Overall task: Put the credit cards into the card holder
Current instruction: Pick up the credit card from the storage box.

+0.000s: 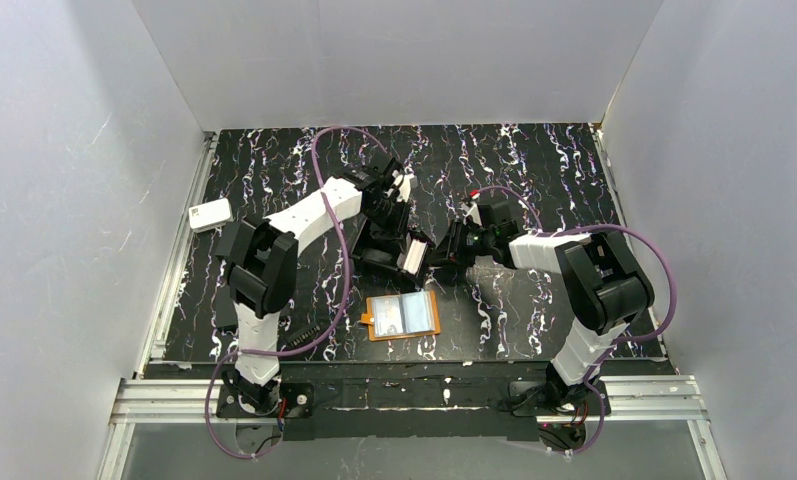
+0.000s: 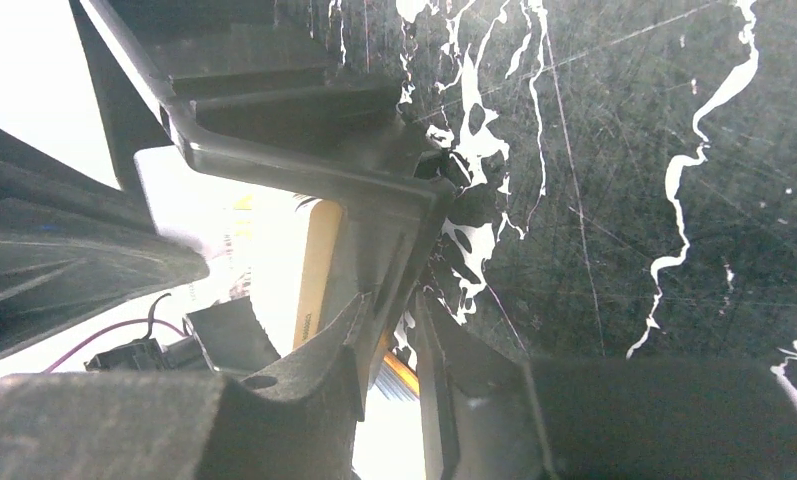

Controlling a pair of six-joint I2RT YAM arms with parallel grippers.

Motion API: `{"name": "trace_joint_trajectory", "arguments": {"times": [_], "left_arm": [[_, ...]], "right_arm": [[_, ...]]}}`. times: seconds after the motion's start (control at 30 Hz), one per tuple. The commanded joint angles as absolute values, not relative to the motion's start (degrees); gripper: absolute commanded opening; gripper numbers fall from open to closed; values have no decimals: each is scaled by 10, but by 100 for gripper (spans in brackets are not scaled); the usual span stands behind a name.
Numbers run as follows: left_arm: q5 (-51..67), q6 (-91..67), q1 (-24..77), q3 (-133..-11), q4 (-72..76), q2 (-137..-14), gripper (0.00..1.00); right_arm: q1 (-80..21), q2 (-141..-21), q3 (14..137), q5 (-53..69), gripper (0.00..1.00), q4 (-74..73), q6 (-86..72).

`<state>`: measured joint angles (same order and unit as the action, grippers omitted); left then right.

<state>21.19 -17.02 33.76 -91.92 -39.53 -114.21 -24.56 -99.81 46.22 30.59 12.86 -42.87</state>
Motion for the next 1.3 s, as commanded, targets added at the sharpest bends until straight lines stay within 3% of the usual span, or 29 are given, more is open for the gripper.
{"name": "trace_joint_trajectory", "arguments": {"times": [0.0,0.33,0.5,0.63,0.7,0.8,0.87,0.93,1.13,1.27], "left_arm": [[164,-155,345,-963,-439,-1082,0],[89,-142,342,-1026,-476,-1050,0],[107,-151,327,-1029,-470,-989,0],[181,-192,301,-957,-393,-908,0],[233,-228,281,-906,-337,-862,0],[294,-294,249,-832,-253,-800,0],[330,-332,235,-791,-203,-766,0],[364,-373,225,-755,-150,-740,0],[430,-487,217,-664,22,-695,0],[432,-500,217,-652,38,-684,0]], "right_arm": [[-252,-1004,494,288,32,118,-409],[-252,-986,534,251,34,42,-361],[-252,-955,578,192,41,-58,-292],[-254,-901,599,198,50,-94,-253],[-254,-863,587,288,55,-40,-270],[-258,-799,534,425,65,175,-395],[-266,-771,520,454,72,306,-478],[-277,-761,528,459,73,348,-524],[-290,-785,524,433,59,475,-667],[-295,-803,499,422,52,567,-743]]}}
